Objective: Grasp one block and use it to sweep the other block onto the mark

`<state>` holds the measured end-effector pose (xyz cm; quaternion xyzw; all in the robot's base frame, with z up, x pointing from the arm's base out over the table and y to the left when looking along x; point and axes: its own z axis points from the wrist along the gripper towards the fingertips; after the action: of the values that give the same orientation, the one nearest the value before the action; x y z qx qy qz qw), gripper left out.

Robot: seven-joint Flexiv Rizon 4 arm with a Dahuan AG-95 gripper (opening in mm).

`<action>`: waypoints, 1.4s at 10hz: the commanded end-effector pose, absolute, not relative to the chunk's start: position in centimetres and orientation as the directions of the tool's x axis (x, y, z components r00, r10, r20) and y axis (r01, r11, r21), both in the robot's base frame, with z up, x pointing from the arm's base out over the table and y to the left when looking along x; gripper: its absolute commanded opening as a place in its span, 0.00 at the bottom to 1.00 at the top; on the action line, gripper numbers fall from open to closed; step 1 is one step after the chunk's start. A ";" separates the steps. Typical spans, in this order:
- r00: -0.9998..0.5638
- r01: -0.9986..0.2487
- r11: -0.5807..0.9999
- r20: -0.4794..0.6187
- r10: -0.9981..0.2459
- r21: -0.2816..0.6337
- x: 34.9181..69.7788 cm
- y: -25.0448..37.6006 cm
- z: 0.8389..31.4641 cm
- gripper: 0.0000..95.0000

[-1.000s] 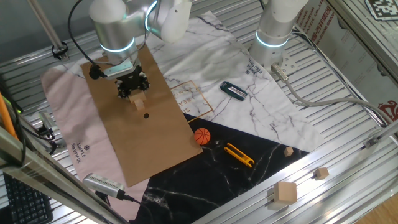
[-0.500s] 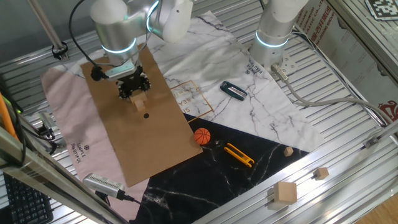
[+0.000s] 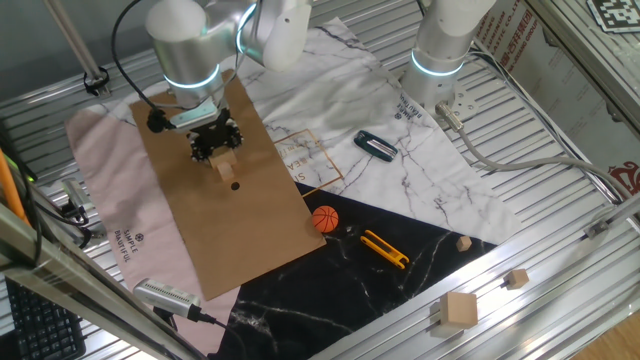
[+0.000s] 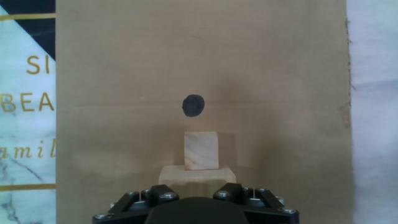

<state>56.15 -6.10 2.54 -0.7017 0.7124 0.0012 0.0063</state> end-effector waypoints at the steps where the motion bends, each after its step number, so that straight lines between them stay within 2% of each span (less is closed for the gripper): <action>1: -0.014 -1.000 0.014 -0.010 -1.000 -0.007 56.2 -6.0 2.5 0.00; 14: -0.019 -1.000 0.019 -0.015 -1.000 -0.007 56.1 -5.3 2.8 0.00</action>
<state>56.10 -5.26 2.84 -0.7004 0.7137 0.0025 0.0077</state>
